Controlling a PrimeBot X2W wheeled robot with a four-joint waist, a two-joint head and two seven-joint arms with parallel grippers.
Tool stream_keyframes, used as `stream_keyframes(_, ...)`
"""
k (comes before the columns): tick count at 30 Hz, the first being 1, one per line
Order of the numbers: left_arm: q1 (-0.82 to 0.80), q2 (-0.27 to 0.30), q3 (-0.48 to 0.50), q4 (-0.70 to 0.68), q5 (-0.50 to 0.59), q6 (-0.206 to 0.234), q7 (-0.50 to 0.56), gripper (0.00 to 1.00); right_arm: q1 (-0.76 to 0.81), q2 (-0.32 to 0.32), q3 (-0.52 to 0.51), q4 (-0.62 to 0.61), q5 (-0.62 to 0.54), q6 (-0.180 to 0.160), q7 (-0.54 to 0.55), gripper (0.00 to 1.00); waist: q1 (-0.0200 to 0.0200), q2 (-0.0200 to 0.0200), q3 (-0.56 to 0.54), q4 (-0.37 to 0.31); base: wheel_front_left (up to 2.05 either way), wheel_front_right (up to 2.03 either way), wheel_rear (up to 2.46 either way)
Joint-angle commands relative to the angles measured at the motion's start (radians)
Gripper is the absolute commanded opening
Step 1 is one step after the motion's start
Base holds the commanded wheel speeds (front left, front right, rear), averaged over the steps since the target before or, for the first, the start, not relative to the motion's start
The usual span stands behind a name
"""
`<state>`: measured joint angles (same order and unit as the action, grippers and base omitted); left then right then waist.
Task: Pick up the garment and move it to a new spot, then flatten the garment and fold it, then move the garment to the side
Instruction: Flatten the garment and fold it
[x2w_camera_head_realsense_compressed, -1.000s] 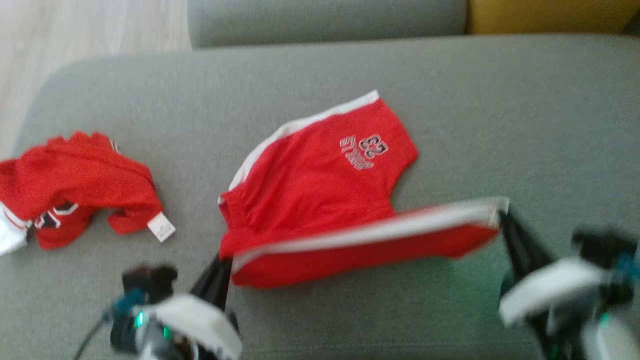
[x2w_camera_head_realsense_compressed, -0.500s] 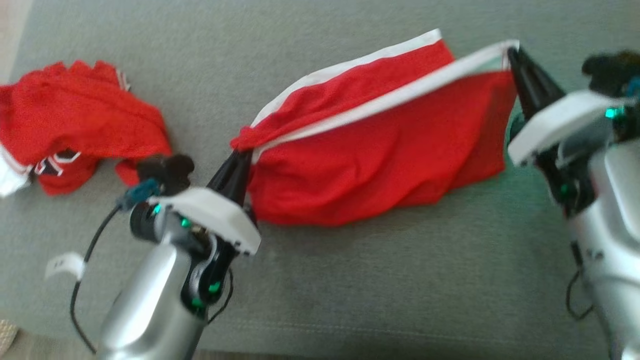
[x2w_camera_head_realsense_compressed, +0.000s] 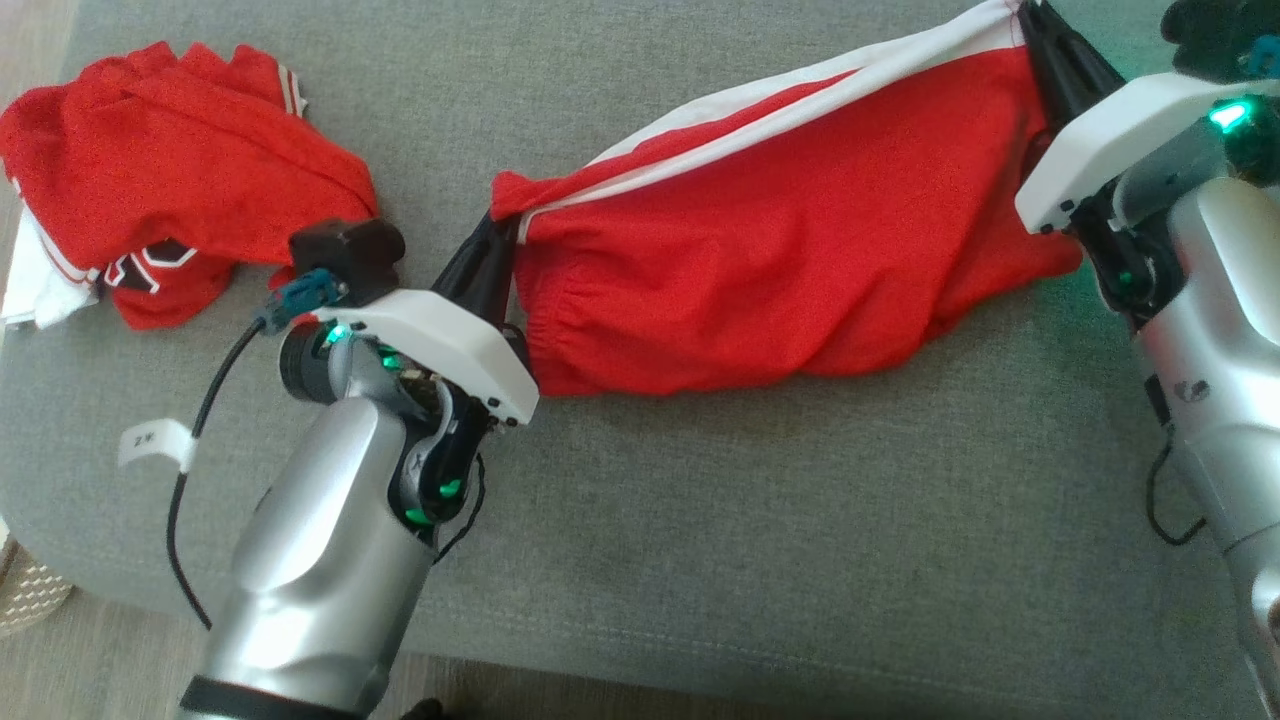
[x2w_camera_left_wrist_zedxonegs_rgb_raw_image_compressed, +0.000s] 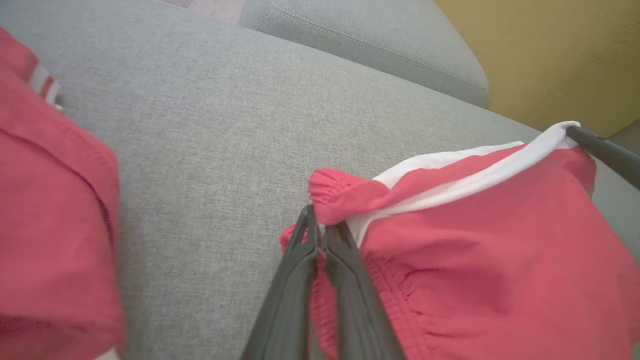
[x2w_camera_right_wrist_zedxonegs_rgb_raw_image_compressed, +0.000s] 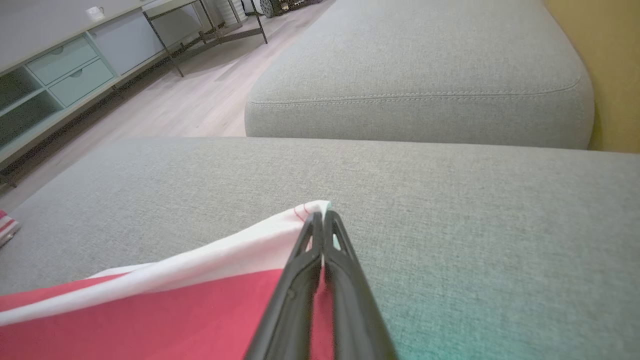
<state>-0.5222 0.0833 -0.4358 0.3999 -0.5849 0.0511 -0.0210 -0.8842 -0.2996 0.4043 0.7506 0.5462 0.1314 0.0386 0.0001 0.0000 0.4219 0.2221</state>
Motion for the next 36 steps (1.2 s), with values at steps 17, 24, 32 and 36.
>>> stream_keyframes(17,0.049,0.033,0.085,-0.069,0.056,0.062,-0.225,1.0,0.021,0.006,0.089,-0.033,0.017,-0.001,-0.287,1.0,-0.0001,0.0,-0.054,-0.062,0.0,0.0,0.0)
stream_keyframes(24,0.138,0.045,0.149,-0.239,0.152,0.106,-0.24,1.0,0.175,0.02,-0.07,-0.237,-0.147,-0.001,-0.3,1.0,-0.0001,0.0,-0.094,-0.086,0.0,0.0,0.0)
stream_keyframes(32,0.219,0.068,0.176,-0.306,0.212,0.105,-0.241,1.0,0.438,0.097,-0.23,-0.453,-0.272,-0.001,-0.286,1.0,-0.0001,0.0,-0.136,-0.109,0.0,0.0,0.0)
stream_keyframes(36,0.226,0.082,0.165,-0.288,0.227,0.1,-0.24,1.0,0.516,0.128,-0.267,-0.53,-0.309,-0.001,-0.236,1.0,-0.0001,0.0,-0.144,-0.116,0.0,0.0,0.0)
